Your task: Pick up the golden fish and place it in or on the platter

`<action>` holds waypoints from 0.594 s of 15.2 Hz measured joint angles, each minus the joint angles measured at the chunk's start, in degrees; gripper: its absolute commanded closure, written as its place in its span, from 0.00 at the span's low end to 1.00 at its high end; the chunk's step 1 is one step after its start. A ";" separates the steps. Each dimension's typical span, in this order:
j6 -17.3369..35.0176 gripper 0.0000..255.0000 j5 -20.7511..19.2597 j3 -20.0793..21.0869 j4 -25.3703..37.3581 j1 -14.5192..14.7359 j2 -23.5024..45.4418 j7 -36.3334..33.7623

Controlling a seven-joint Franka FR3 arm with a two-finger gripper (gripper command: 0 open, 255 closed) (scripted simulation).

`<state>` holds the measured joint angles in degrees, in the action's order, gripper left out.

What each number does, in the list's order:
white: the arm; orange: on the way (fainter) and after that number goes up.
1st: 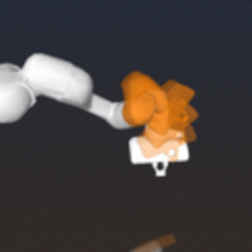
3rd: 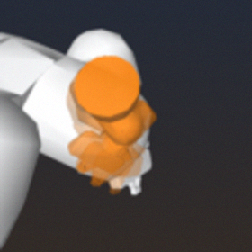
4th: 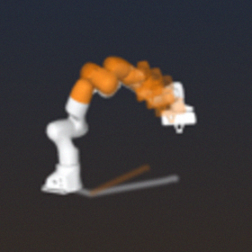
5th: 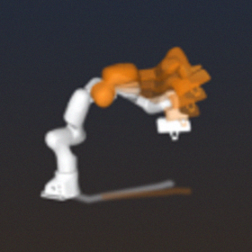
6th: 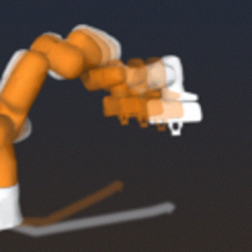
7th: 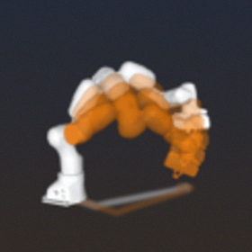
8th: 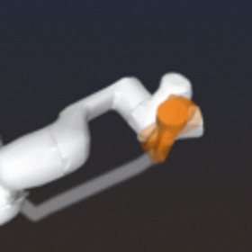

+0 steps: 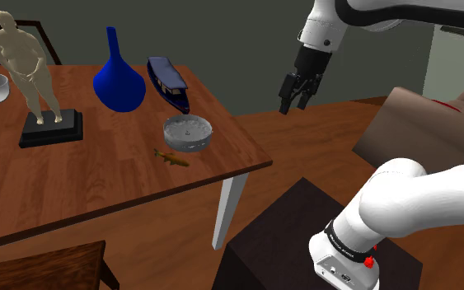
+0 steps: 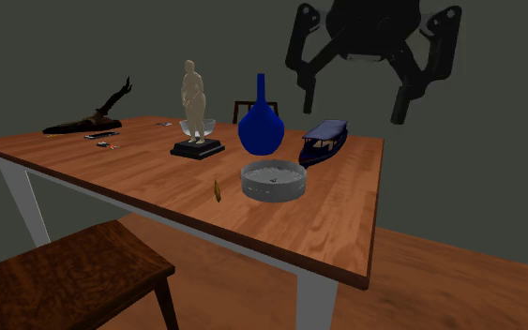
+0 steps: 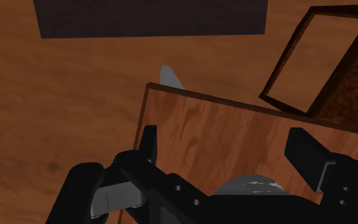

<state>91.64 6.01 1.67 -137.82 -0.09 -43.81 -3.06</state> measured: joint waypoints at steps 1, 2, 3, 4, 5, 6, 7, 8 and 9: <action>0.00 0.00 0.00 0.00 0.00 0.00 0.00 0.00; 0.75 0.00 0.23 0.26 -0.03 0.25 0.71 0.04; 1.72 0.00 0.60 0.70 0.29 0.64 1.94 0.05; 3.21 0.00 0.85 0.98 0.40 0.97 3.53 0.37; 4.72 0.00 1.29 1.54 0.54 1.46 5.09 0.42; 6.27 0.00 1.72 2.11 0.96 1.94 6.98 0.49; 7.47 0.00 2.18 2.70 0.92 2.46 8.03 0.49; 9.14 0.00 2.38 3.01 1.45 2.77 10.18 0.94; 10.86 0.00 2.65 3.36 1.33 3.15 11.72 1.32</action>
<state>102.50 8.65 5.04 -136.49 3.06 -32.08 -1.74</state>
